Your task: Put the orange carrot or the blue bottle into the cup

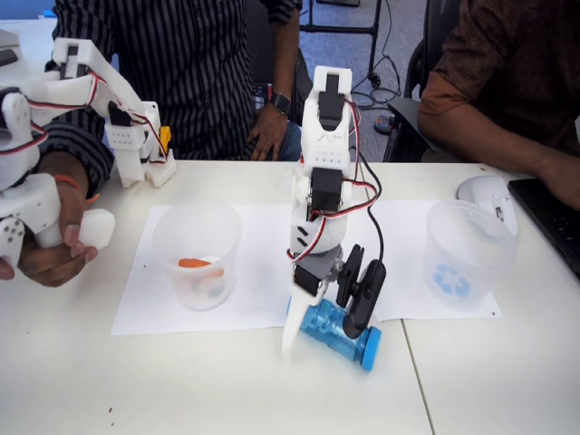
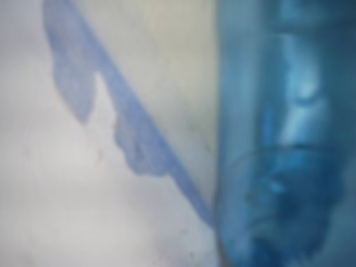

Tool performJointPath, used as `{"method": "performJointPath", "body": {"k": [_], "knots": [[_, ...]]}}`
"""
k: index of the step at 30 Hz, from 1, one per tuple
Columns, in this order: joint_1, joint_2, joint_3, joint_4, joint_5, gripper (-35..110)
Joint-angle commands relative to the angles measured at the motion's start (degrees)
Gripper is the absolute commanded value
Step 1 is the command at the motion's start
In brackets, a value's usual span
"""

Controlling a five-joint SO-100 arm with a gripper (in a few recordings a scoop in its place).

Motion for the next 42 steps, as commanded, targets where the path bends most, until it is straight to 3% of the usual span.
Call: {"method": "performJointPath", "body": {"k": [1,11,42], "knots": [[0.0,4.8,-4.8,0.1,0.7,56],[0.4,4.9,-5.4,-0.1,0.2,35],[0.0,4.9,-7.7,0.9,0.3,26]]}}
